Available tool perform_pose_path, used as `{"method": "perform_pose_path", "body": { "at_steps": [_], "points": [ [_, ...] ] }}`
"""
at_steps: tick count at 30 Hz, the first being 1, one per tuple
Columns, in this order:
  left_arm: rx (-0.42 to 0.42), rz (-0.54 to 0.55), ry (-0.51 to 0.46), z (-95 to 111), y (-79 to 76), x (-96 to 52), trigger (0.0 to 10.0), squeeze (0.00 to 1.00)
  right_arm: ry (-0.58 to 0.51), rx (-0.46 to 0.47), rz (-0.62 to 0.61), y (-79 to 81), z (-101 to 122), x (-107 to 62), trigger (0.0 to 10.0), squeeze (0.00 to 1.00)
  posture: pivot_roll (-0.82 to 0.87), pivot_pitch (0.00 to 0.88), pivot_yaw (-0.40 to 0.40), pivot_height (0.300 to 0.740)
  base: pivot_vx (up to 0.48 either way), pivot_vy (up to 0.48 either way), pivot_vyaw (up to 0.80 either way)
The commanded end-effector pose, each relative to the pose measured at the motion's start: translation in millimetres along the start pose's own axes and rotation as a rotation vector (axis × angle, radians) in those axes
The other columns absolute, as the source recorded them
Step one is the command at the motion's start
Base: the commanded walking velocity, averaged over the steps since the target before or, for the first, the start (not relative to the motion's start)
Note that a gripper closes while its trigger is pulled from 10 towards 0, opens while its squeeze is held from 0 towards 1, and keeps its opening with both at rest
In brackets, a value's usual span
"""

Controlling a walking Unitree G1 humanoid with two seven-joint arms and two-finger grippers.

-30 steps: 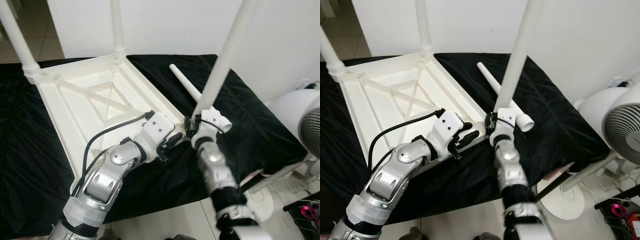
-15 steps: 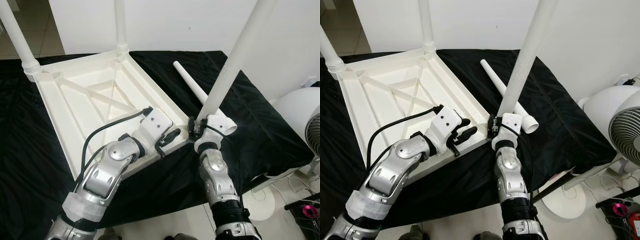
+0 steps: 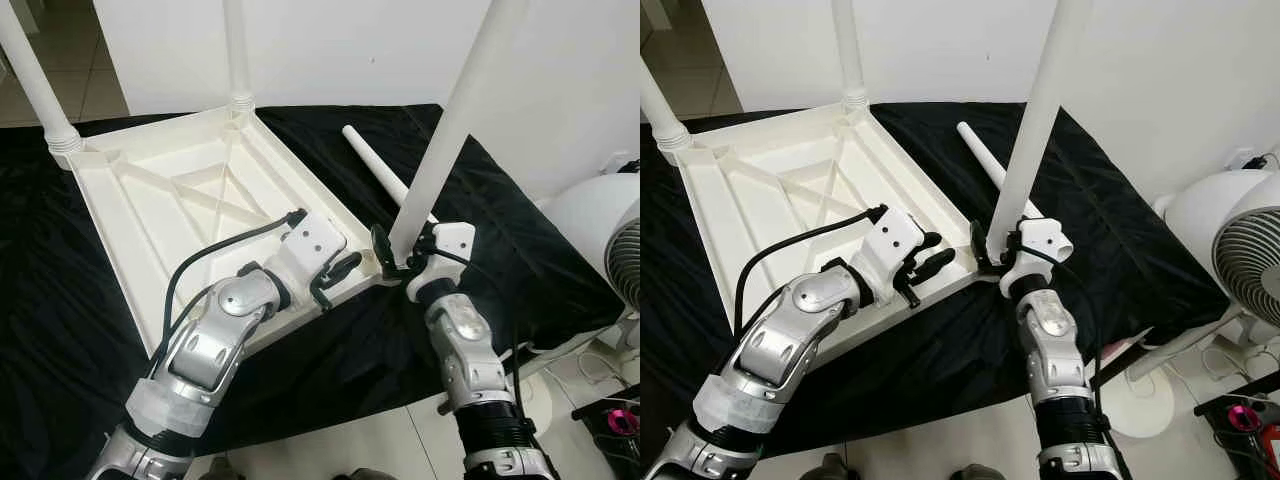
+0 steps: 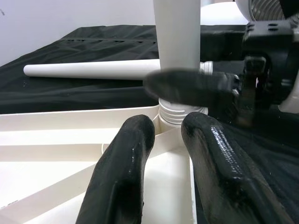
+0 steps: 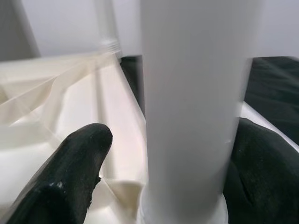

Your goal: Building children table

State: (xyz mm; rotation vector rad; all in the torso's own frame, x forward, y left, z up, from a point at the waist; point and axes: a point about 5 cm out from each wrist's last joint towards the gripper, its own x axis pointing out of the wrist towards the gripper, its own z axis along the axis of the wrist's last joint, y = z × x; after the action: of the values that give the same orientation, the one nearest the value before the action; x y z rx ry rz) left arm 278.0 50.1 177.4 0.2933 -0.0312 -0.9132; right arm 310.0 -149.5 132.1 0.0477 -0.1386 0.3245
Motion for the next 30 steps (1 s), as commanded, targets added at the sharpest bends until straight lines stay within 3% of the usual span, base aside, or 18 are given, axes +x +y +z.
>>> {"method": "perform_pose_path", "body": {
  "at_steps": [1, 8, 13, 14, 17, 19, 30],
  "points": [
    [0.01, -0.001, 0.001, 1.4, 0.2, -1.1, 10.0, 0.0, 0.03, -0.004, 0.054, -3.7, -2.9, 1.6, 10.0, 0.0, -0.01, 0.0, -0.036, 0.74, 0.0, 0.0, 0.0],
    [-0.004, 0.011, -0.001, 0.3, -3.8, -1.6, 10.0, 0.0, 0.114, -0.088, 0.259, -12.8, -8.3, 12.1, 10.0, 0.0, 0.01, 0.0, -0.063, 0.74, 0.0, 0.0, 0.0],
    [-0.016, 0.024, -0.002, -0.6, -5.2, -2.7, 10.0, 0.0, 0.159, -0.118, 0.321, -17.4, -9.4, 22.4, 10.0, 0.0, 0.01, 0.0, -0.076, 0.74, 0.0, 0.0, 0.0],
    [-0.017, 0.026, -0.002, -0.6, -5.0, -2.9, 10.0, 0.0, 0.167, -0.119, 0.334, -17.9, -9.2, 24.3, 7.0, 0.0, 0.01, 0.0, -0.079, 0.74, 0.0, 0.0, 0.0],
    [-0.018, 0.028, -0.002, -0.6, -4.8, -3.0, 10.0, 0.0, 0.173, -0.121, 0.344, -18.3, -9.1, 25.6, 7.0, 0.0, 0.01, 0.0, -0.079, 0.74, 0.0, 0.0, 0.0],
    [-0.017, 0.031, -0.003, 0.4, -3.5, -2.9, 10.0, 0.0, 0.182, -0.128, 0.367, -20.2, -8.6, 28.1, 0.0, 0.0, 0.01, 0.0, -0.076, 0.74, 0.0, 0.0, 0.0],
    [-0.003, 0.012, 0.001, 2.5, -2.1, -3.4, 10.0, 0.0, 0.205, -0.108, 0.365, -27.8, -14.8, 22.0, 0.0, 0.0, 0.02, 0.0, -0.043, 0.74, 0.0, 0.0, 0.0]
  ]
}}
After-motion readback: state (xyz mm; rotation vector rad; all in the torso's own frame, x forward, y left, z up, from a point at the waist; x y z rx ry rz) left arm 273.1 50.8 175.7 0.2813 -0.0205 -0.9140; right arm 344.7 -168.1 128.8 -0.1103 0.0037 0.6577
